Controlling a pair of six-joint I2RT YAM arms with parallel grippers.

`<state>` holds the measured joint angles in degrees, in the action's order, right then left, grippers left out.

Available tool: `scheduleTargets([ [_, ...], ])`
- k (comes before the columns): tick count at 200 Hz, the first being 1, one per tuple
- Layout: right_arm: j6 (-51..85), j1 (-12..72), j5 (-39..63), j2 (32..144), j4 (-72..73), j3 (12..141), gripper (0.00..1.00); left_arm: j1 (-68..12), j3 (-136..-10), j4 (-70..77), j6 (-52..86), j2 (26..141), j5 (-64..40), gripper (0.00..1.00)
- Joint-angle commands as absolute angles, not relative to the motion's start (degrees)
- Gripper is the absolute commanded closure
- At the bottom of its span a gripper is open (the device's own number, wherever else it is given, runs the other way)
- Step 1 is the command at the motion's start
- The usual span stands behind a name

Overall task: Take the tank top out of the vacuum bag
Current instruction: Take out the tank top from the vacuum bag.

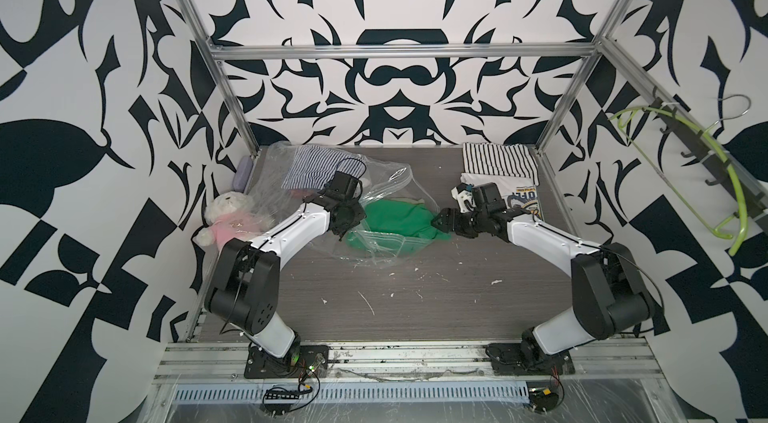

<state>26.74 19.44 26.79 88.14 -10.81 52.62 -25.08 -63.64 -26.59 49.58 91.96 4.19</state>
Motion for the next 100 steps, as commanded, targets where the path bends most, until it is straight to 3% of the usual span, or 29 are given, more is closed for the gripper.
scheduleTargets([
  [1, 25.2, 21.2, 27.2, 89.4, -9.1, 55.3, 0.12, -24.5, -63.9, -26.2, 49.8, 93.1, 3.6, 1.0],
  [64, 22.6, 26.4, 16.8, 100.2, -16.1, 64.3, 0.12, -24.6, -62.6, -25.1, 50.0, 93.4, 2.4, 1.0],
  [92, 20.2, 30.4, 5.5, 107.6, -26.9, 71.6, 0.11, -24.5, -62.0, -24.3, 50.2, 93.8, 1.7, 1.0],
  [100, 19.8, 31.8, 2.7, 109.7, -29.7, 73.7, 0.16, -24.6, -62.0, -24.2, 50.2, 93.7, 1.7, 1.0],
])
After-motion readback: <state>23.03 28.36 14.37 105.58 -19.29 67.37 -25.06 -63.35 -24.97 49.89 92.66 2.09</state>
